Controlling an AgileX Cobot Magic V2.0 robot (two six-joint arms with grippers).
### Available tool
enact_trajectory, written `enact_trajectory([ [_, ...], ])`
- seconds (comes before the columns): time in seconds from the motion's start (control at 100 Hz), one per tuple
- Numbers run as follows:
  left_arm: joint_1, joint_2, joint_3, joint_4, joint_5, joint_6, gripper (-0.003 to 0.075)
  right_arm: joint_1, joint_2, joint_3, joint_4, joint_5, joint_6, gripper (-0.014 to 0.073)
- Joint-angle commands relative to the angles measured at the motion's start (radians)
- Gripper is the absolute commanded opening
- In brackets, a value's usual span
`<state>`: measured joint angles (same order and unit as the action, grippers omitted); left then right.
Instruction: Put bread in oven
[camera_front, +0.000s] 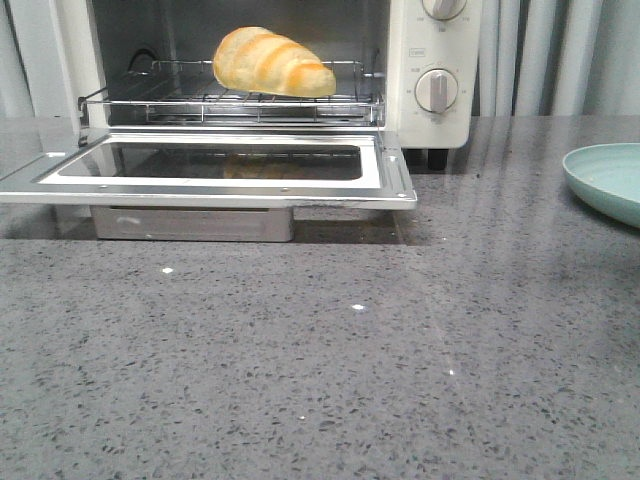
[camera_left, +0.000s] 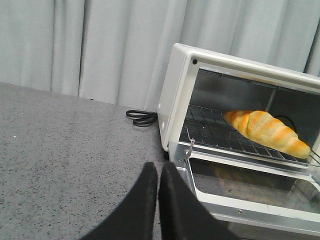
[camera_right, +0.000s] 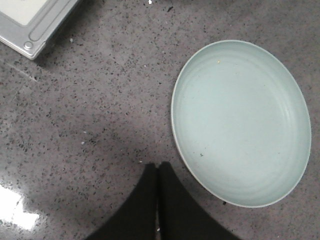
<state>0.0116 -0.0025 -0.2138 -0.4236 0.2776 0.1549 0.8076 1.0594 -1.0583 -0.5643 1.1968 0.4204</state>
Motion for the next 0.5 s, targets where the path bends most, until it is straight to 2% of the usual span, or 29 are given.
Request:
enact_trajectory([
  [0.0,-0.001,-0.017,-0.025,-0.018,-0.058,0.000,-0.0022,-0.005,-0.021,-0.021,-0.068,-0.037,0.004,-0.0057],
  [0.49,-0.001,-0.017,-0.025,-0.018,-0.058,0.000,-0.0022,-0.005,-0.021,-0.021,-0.068,-0.012,0.004,-0.0057],
])
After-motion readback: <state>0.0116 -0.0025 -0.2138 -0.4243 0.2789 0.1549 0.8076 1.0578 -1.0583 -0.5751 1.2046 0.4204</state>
